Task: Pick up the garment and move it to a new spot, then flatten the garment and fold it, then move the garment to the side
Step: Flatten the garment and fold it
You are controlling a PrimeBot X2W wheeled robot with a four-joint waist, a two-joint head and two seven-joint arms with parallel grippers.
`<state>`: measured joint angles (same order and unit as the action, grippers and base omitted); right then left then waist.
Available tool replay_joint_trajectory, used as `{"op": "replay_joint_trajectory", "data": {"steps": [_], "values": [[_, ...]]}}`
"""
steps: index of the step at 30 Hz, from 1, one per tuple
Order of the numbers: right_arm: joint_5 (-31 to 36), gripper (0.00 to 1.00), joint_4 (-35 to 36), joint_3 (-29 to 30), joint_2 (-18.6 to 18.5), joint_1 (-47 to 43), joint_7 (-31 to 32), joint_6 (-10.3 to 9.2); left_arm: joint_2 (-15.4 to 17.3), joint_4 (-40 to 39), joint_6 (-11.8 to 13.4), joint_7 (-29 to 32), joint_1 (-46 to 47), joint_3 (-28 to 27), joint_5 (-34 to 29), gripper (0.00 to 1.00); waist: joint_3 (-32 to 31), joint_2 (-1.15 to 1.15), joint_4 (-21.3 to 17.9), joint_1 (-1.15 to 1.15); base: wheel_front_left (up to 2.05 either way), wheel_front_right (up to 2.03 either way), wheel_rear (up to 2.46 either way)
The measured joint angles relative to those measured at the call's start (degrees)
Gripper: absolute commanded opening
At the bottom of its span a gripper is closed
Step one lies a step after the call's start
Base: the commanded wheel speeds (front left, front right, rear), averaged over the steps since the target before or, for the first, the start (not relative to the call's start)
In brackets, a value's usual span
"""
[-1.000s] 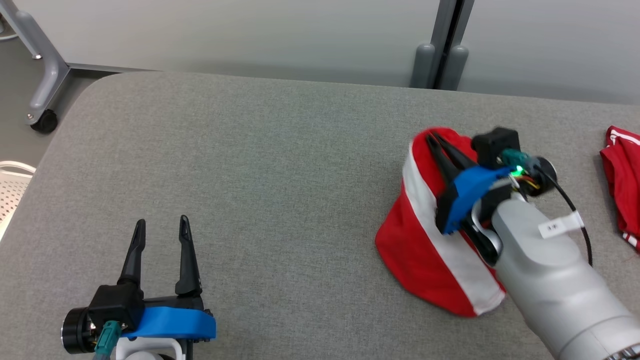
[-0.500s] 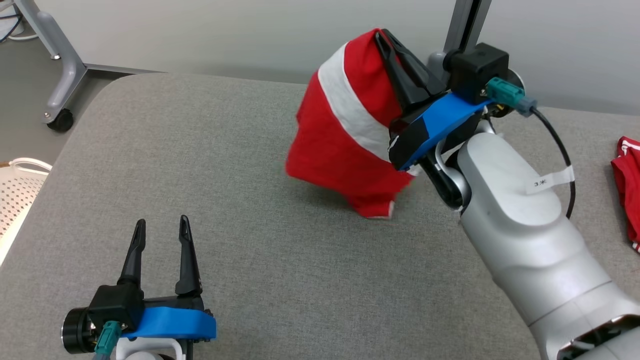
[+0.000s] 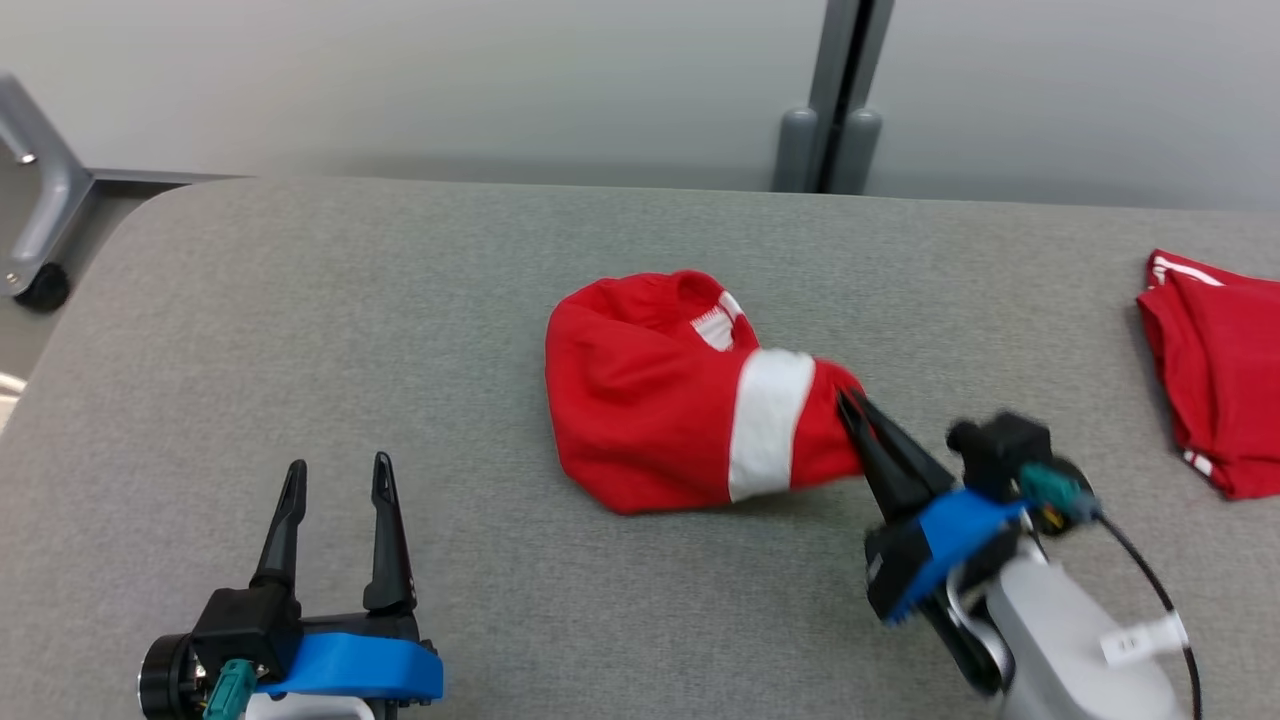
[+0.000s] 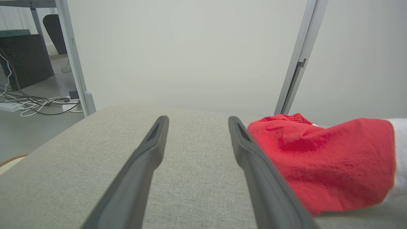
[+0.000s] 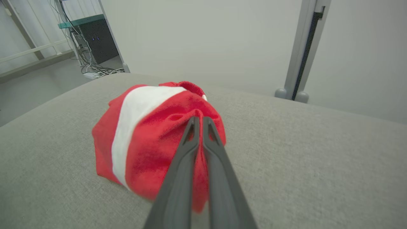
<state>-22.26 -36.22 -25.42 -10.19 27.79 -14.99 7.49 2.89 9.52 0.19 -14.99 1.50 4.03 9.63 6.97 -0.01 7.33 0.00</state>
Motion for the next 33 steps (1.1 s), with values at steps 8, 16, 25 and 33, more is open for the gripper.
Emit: {"op": "replay_joint_trajectory", "data": {"steps": [8,16,25,33], "values": [[1.15,0.00,9.38,3.27,-2.67,-15.92,0.00,-0.01,-0.01,-0.02,-0.24,0.00,-0.16,0.00,-0.48,1.00,-0.44,0.00,-3.92,0.00,0.00,0.00,0.00],[2.71,1.00,18.31,9.54,-2.00,-25.78,0.00,0.00,0.00,-0.01,-0.24,0.00,-0.26,0.05,-0.48,1.00,-0.92,0.00,-6.21,0.00,0.00,0.00,0.00],[5.01,1.00,25.54,14.51,-3.14,-27.63,0.00,0.00,0.00,0.29,-0.55,0.00,-0.62,-0.04,-0.59,1.00,-1.67,0.01,-6.88,0.00,0.00,0.00,0.00],[4.70,1.00,18.40,9.66,-6.08,-16.57,0.44,0.00,-0.01,0.55,-1.19,0.00,-0.60,0.22,-1.09,1.00,-1.64,0.01,-5.81,0.00,0.00,0.00,0.00]]}}
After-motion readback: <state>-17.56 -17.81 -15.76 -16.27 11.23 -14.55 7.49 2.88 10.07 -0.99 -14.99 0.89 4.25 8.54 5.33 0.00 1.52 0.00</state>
